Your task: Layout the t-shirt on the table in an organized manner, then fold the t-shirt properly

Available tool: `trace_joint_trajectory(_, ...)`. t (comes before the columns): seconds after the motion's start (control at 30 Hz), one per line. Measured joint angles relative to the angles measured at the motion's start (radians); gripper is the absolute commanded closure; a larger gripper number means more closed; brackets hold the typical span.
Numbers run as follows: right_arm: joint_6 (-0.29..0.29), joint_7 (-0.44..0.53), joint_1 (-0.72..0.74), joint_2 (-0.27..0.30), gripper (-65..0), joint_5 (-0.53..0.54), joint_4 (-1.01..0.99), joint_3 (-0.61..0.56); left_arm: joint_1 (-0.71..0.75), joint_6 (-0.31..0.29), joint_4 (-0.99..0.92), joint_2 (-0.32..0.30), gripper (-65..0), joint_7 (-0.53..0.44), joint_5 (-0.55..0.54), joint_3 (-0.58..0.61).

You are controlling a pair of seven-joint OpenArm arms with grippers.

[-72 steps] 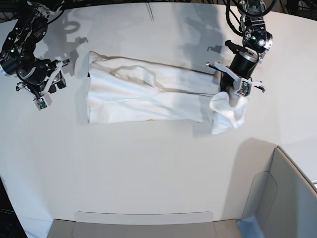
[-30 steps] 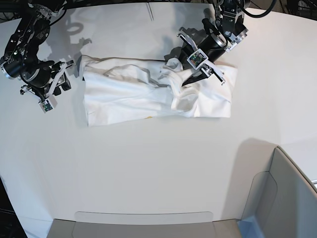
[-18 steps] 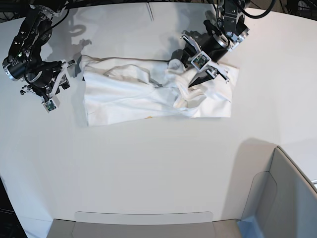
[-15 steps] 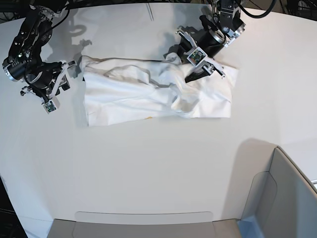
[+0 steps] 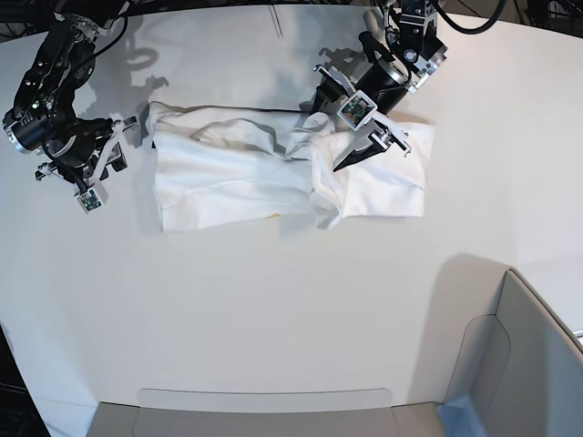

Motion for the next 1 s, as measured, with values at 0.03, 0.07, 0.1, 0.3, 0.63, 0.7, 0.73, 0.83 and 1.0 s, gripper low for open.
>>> trace_joint_trajectory(0.03,0.0,0.0,0.0,0.0,-20.6,0.0,0.0,0.0,0.006,0.001,0.008,0.0,-38.3,0.001,0.0,0.0)
trace_joint_trajectory(0.07,0.0,0.0,0.0,-0.001,-20.6,0.001,0.0,0.0,0.014,0.0,0.018,0.0,-38.3,0.002,-0.001,-0.003)
trace_joint_trajectory(0.1,0.0,0.0,0.0,-0.001,-20.6,0.001,0.0,0.0,0.026,-0.001,0.028,0.002,-38.3,0.026,-0.017,-0.003)
trace_joint_trajectory(0.3,0.0,0.0,0.0,0.0,-20.6,0.0,0.0,0.0,0.036,-0.001,0.136,0.017,-38.3,0.344,-0.237,0.003)
trace_joint_trajectory(0.63,0.0,0.0,0.0,0.0,-20.6,0.0,0.0,0.0,0.026,0.003,0.289,0.009,-38.0,0.764,-0.371,-0.005)
trace_joint_trajectory(0.7,0.0,0.0,0.0,0.0,-20.6,0.0,0.0,0.0,0.032,0.003,0.287,0.009,-37.5,0.777,-0.37,-0.005)
trace_joint_trajectory(0.73,0.0,0.0,0.0,0.0,-20.6,0.0,0.0,0.0,0.035,0.003,0.287,0.009,-37.2,0.777,-0.37,-0.005)
trace_joint_trajectory(0.83,0.0,0.0,0.0,0.0,-20.6,0.0,0.0,0.0,0.07,0.003,0.288,-0.013,-37.1,0.774,-0.371,-0.003)
trace_joint_trajectory(1.0,0.0,0.0,0.011,0.0,-20.6,0.0,0.0,0.0,0.154,-0.003,0.29,-0.094,-37.0,0.772,-0.373,0.054)
